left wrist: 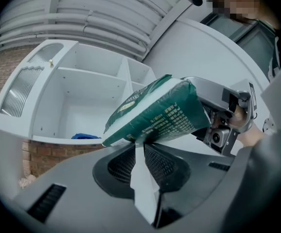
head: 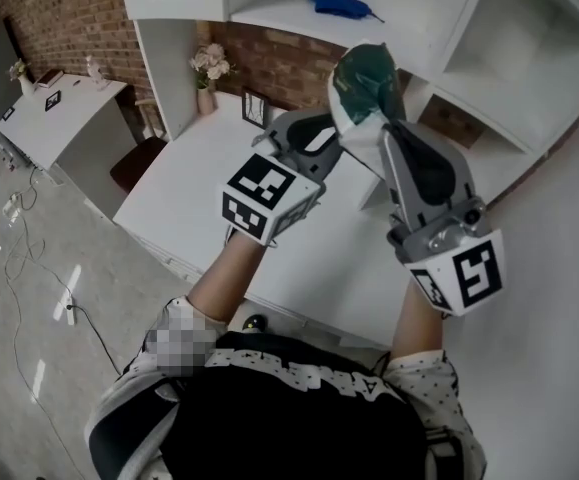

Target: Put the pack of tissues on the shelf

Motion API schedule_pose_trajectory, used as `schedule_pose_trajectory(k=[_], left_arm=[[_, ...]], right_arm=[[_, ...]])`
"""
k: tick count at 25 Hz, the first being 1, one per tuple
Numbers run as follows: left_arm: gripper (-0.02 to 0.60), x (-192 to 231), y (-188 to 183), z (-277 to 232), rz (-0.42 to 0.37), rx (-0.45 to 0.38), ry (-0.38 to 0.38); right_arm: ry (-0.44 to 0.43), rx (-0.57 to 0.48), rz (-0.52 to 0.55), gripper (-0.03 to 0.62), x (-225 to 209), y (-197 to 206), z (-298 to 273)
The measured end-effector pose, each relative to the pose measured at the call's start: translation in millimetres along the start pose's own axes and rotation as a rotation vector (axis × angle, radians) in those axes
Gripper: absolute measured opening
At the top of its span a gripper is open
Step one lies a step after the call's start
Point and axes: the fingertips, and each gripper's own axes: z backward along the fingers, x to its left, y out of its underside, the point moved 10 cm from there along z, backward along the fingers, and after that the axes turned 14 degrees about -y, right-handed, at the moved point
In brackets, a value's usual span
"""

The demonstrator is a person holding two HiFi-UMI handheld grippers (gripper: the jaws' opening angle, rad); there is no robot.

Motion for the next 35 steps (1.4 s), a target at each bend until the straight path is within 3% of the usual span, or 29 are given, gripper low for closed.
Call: schedule_pose_trajectory(k=[12,19,35], left_arm=[[0.086,10.6,0.5,-24.7,-0.036,-0.086,0.061],[0.084,17.9,-2.7,-54.4,0.003,-0.097,0.086],[0.081,55.6,7.6,-103.0,0.019,-0.05,0.108]], right_arm=[[0.057,0.002,0.103,0.038,-2.3,7.4,-8.0],[0.09,0.034,0.117,0.038,-27.8,11.2,-14.6],[0.124,0.103,0.104,0.038,-71.5,32.5,-51.8]])
